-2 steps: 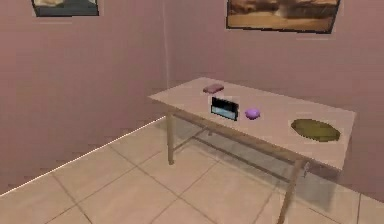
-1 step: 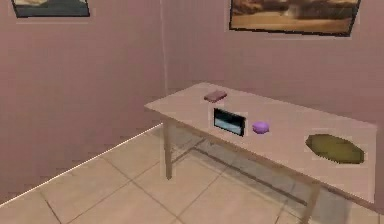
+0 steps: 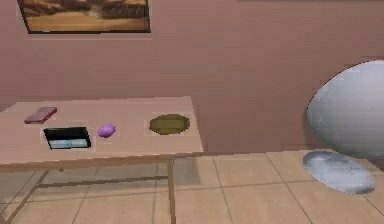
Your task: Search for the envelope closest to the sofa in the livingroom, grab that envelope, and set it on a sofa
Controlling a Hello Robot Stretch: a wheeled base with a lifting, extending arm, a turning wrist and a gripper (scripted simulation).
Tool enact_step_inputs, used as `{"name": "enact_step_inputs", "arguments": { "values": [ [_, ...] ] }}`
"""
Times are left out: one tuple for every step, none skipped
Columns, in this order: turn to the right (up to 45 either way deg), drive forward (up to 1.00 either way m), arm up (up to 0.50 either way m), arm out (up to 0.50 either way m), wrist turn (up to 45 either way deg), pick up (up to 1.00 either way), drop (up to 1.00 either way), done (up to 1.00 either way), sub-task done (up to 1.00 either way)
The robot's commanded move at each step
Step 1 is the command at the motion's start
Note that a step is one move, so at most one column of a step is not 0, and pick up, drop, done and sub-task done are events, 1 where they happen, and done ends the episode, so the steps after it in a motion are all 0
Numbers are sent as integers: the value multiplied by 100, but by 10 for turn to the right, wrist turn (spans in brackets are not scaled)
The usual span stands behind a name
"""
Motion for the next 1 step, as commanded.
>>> {"name": "enact_step_inputs", "arguments": {
  "values": [
    [60, 0, 0, 0, 0, 0, 0, 0, 0]
  ]
}}
